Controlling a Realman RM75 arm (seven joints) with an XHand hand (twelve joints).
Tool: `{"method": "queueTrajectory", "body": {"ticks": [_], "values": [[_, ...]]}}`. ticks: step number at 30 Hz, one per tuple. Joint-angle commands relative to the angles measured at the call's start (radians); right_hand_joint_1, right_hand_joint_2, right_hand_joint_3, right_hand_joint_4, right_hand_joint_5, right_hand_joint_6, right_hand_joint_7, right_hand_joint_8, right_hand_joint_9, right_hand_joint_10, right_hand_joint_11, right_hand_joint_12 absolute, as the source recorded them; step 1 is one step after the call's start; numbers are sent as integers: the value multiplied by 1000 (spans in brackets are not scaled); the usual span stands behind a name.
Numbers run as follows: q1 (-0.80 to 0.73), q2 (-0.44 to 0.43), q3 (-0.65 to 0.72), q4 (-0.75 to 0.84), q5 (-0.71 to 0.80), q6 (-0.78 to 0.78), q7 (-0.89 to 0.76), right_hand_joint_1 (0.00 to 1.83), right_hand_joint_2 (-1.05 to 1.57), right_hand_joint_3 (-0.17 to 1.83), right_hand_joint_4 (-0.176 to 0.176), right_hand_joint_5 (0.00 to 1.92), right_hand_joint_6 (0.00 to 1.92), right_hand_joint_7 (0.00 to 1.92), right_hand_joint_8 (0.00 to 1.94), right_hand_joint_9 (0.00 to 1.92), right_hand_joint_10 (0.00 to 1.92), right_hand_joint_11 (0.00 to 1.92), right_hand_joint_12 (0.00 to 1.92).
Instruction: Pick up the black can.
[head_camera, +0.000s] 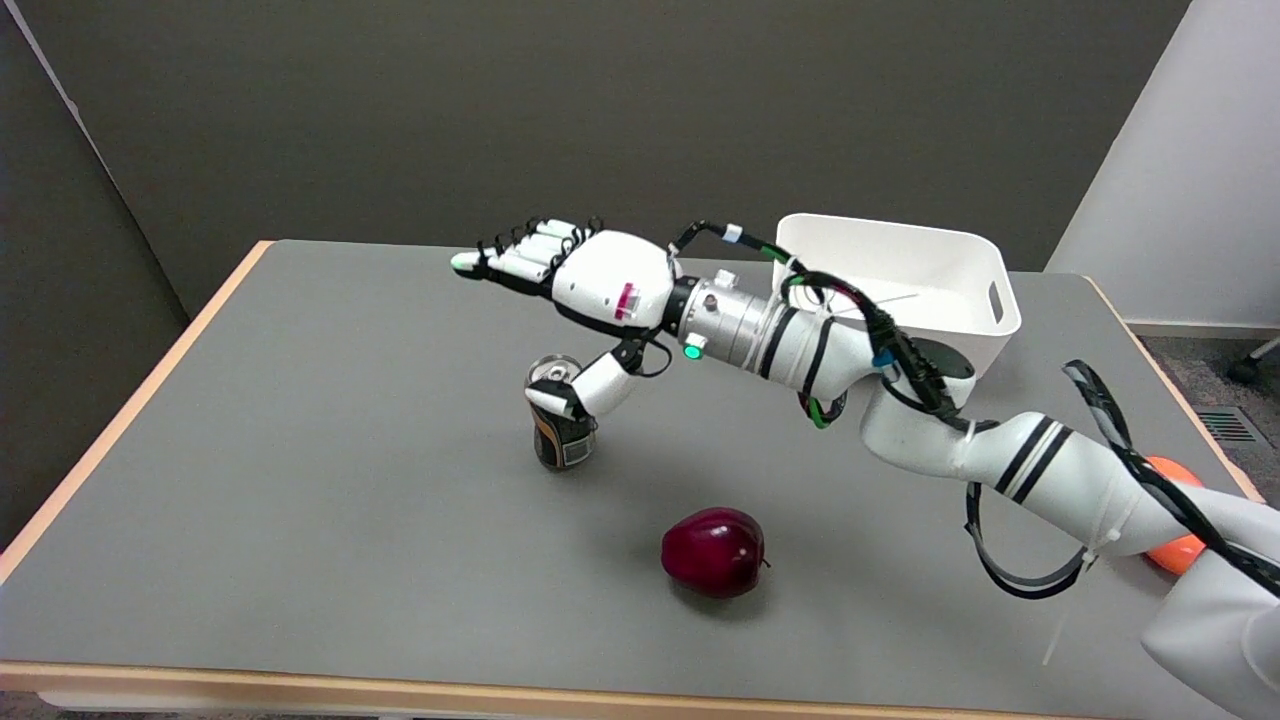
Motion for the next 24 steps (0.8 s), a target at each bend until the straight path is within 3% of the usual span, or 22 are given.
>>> {"method": "queueTrajectory", "body": {"ticks": [1,24], "values": [[70,-45,-117,-98,-88,-62,34,629,595,947,27,42,242,182,286,167,663,67,1194],[33,-44,-122,-149,-93,-95,44,666,594,961,31,69,267,210,293,189,677,93,1208]]}}
